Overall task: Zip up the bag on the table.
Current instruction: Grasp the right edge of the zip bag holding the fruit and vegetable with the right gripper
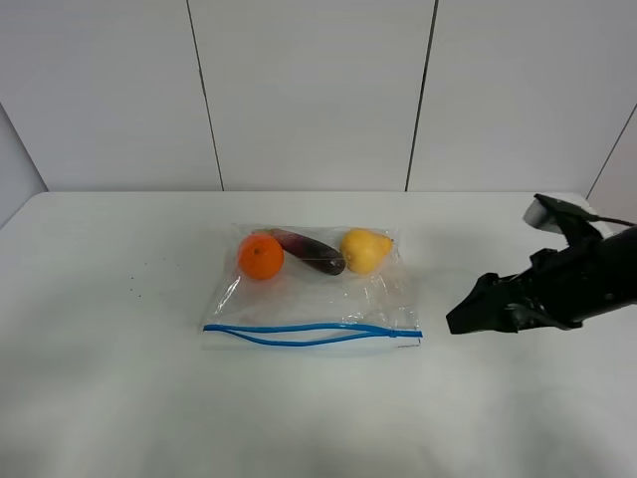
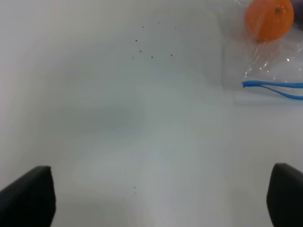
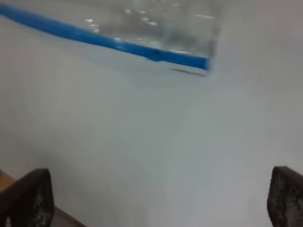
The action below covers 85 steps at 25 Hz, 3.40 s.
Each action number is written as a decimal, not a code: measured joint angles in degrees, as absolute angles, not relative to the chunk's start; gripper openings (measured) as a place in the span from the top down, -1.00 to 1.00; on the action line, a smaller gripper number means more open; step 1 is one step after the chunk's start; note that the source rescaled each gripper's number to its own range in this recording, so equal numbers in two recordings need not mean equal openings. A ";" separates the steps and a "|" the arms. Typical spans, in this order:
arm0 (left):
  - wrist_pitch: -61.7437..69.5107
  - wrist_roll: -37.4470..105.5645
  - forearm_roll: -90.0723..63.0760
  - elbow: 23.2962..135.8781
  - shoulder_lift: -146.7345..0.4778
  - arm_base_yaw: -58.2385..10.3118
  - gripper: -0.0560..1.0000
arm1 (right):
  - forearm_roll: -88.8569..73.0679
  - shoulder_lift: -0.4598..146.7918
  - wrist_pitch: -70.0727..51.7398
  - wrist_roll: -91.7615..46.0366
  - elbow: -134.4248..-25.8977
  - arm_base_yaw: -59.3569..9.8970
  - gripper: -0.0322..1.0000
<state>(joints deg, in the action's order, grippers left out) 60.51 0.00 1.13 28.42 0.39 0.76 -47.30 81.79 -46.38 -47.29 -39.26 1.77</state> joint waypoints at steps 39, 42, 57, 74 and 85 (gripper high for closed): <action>60.51 0.00 1.13 28.42 0.39 0.76 -1.00 | -68.94 117.58 -56.63 -72.26 -53.46 11.53 -1.00; 60.51 0.00 1.13 28.42 0.39 0.76 -1.00 | -69.16 117.70 -55.87 -72.26 -53.46 11.53 -1.00; 60.51 0.00 1.13 28.42 0.39 0.76 -1.00 | -71.51 122.06 -56.86 -71.89 -57.26 5.82 -1.00; 60.51 0.00 1.13 28.42 0.39 0.76 -1.00 | -72.24 122.12 -56.74 -68.89 -57.26 5.37 -1.00; 60.51 0.00 1.13 28.42 0.39 0.76 -1.00 | -72.12 122.19 -57.17 -68.62 -57.26 4.19 -0.96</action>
<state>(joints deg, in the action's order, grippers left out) 60.51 0.00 1.13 28.42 0.39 0.76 -72.12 122.19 -57.17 -68.62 -57.26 4.19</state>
